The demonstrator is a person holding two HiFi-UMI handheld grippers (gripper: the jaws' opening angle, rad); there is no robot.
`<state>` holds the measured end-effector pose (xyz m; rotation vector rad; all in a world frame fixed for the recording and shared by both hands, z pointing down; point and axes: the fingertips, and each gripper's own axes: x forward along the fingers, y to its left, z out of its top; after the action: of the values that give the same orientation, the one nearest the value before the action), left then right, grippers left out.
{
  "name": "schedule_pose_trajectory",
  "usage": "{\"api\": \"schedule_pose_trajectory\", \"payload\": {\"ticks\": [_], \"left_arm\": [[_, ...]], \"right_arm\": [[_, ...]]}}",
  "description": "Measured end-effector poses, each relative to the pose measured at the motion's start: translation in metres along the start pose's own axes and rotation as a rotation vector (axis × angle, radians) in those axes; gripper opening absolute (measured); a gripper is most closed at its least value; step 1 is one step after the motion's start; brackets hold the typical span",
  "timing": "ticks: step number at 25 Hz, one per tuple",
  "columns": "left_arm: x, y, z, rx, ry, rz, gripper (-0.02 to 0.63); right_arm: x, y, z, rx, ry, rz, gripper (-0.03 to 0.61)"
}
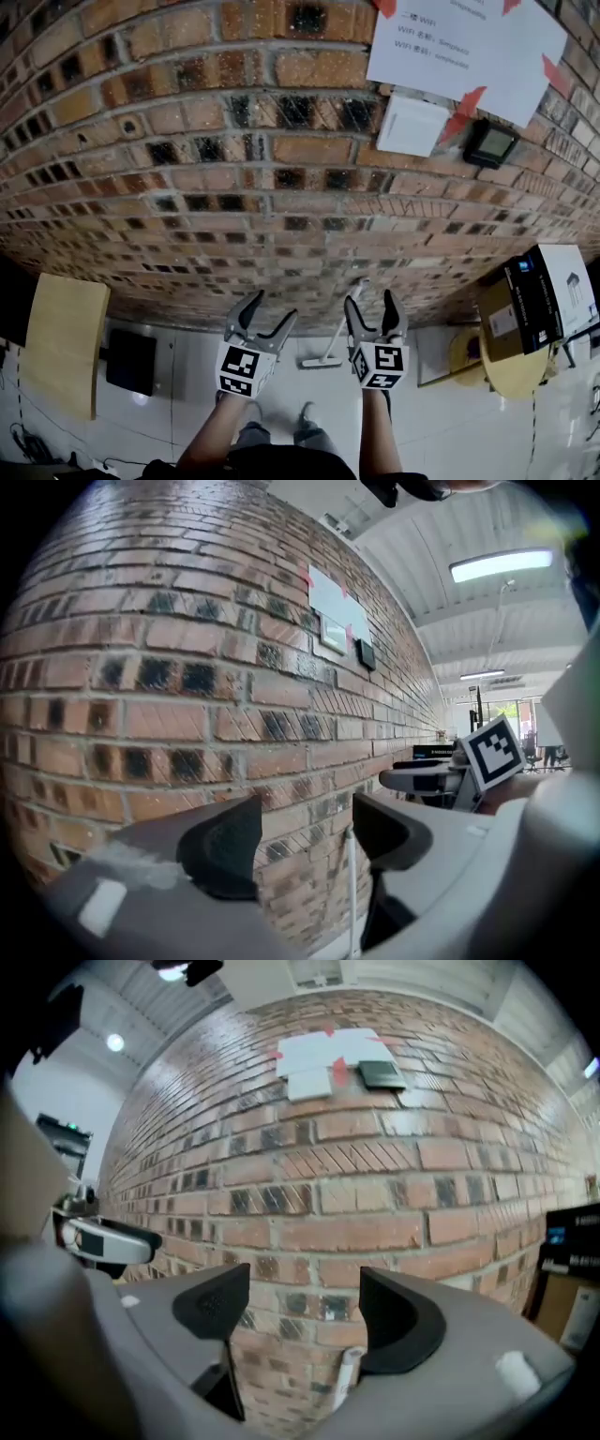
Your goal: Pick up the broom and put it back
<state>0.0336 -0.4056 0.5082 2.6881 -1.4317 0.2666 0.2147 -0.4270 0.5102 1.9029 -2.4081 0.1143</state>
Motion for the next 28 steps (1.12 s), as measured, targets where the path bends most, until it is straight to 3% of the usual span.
{"api": "schedule_pose_trajectory", "payload": {"ticks": [2, 4, 7, 13, 20, 28], "left_arm": [[-0.022, 0.017, 0.018, 0.013, -0.029, 0.042, 0.316], [-0.047, 0.034, 0.034, 0.023, -0.054, 0.089, 0.316], [-0.085, 0.059, 0.061, 0.027, -0.101, 0.165, 0.316], [-0.146, 0.099, 0.092, 0.027, -0.169, 0.304, 0.316], [-0.174, 0.101, 0.091, 0.022, -0.195, 0.275, 0.316], [-0.19, 0.068, 0.082, 0.009, -0.215, 0.141, 0.316]], "right_arm": [[-0.007, 0.016, 0.033, -0.075, -0.037, -0.034, 0.36], [-0.015, 0.035, 0.06, -0.053, -0.085, -0.032, 0.36], [-0.024, 0.07, 0.093, -0.003, -0.154, 0.025, 0.36], [-0.034, 0.139, 0.13, -0.002, -0.219, 0.131, 0.36], [-0.059, 0.181, 0.15, -0.048, -0.281, 0.167, 0.36], [-0.113, 0.187, 0.141, -0.03, -0.271, 0.061, 0.36]]}}
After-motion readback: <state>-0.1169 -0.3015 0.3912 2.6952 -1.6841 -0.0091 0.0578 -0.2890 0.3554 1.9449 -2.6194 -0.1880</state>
